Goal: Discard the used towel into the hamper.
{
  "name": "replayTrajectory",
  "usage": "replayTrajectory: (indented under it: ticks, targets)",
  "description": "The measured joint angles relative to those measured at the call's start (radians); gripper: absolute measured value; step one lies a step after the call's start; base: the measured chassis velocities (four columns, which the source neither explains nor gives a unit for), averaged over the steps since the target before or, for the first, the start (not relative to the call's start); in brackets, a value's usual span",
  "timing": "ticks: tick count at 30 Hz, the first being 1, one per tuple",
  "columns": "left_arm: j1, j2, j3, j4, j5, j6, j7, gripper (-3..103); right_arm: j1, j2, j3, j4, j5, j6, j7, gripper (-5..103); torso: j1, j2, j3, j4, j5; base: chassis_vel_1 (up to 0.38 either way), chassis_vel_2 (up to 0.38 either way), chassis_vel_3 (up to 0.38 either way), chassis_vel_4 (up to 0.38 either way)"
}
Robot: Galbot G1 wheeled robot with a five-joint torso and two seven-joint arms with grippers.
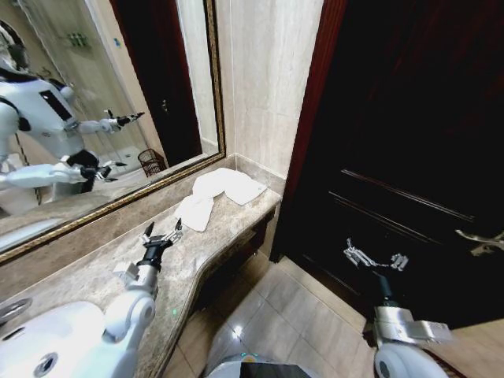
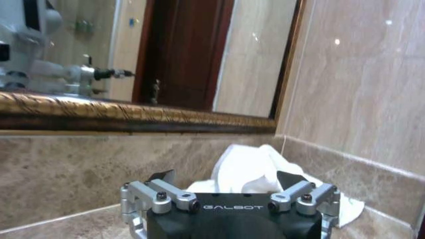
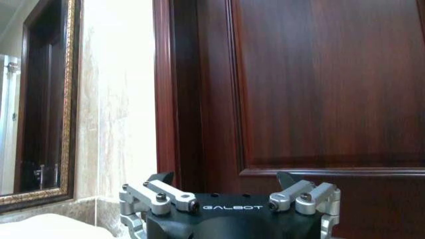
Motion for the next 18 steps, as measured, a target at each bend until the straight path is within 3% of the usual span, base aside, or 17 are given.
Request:
replayTrajectory:
  ticks: [9, 13, 18]
  targets:
    - [-0.13, 0.111, 0.078, 0.147, -0.036, 0.011, 0.016, 99, -0.006, 0.031, -0.024, -0.004, -0.035, 0.014, -0.015, 100, 0.0, 0.0, 0.0, 0.0001, -0.0001, 0.0, 0.0, 0.0, 0.0]
    - [-0.186, 0.129, 0.133, 0.21, -0.049, 0.011, 0.016, 99, -0.01, 0.045, -0.03, -0.004, -0.049, 0.016, -0.019, 100, 0.0, 0.0, 0.0, 0.0003, -0.0002, 0.0, 0.0, 0.0, 0.0]
    - [-0.341, 0.123, 0.235, 0.336, -0.05, 0.01, 0.018, 99, -0.017, 0.058, -0.027, -0.007, -0.067, 0.024, -0.02, 100, 0.0, 0.0, 0.0, 0.0001, -0.0001, 0.0, 0.0, 0.0, 0.0]
